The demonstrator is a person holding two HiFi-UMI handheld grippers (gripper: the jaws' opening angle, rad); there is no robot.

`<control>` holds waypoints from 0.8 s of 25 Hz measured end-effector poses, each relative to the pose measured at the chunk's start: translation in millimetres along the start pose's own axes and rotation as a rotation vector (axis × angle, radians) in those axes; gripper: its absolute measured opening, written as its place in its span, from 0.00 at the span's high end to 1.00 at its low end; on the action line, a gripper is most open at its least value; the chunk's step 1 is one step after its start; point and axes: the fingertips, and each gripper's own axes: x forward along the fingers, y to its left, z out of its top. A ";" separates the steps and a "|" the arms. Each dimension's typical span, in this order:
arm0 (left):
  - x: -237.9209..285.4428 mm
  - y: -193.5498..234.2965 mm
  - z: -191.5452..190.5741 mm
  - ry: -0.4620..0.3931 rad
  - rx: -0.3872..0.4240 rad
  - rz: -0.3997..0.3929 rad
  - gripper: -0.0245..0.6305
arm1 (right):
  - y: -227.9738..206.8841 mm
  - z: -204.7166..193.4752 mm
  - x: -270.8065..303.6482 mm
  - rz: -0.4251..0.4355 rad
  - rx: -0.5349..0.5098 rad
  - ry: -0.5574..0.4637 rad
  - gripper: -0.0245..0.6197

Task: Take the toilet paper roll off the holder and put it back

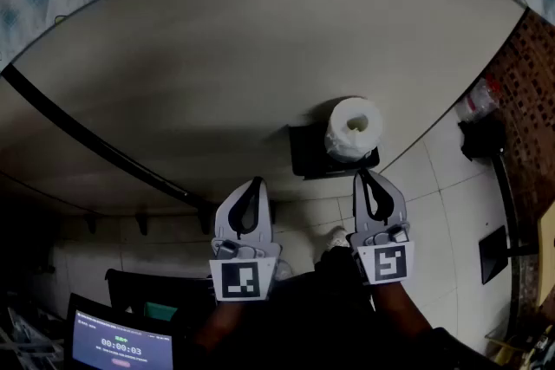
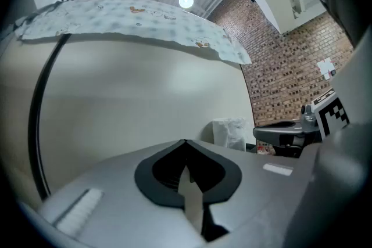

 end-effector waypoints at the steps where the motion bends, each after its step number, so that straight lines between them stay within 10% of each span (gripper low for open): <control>1: 0.6 -0.3 0.4 -0.003 0.000 0.000 0.94 | -0.8 1.0 0.7 0.000 -0.002 -0.004 0.89; 20: 7.7 7.3 -0.5 0.003 0.001 0.008 0.94 | -14.2 -7.8 13.3 -0.025 0.053 0.028 0.60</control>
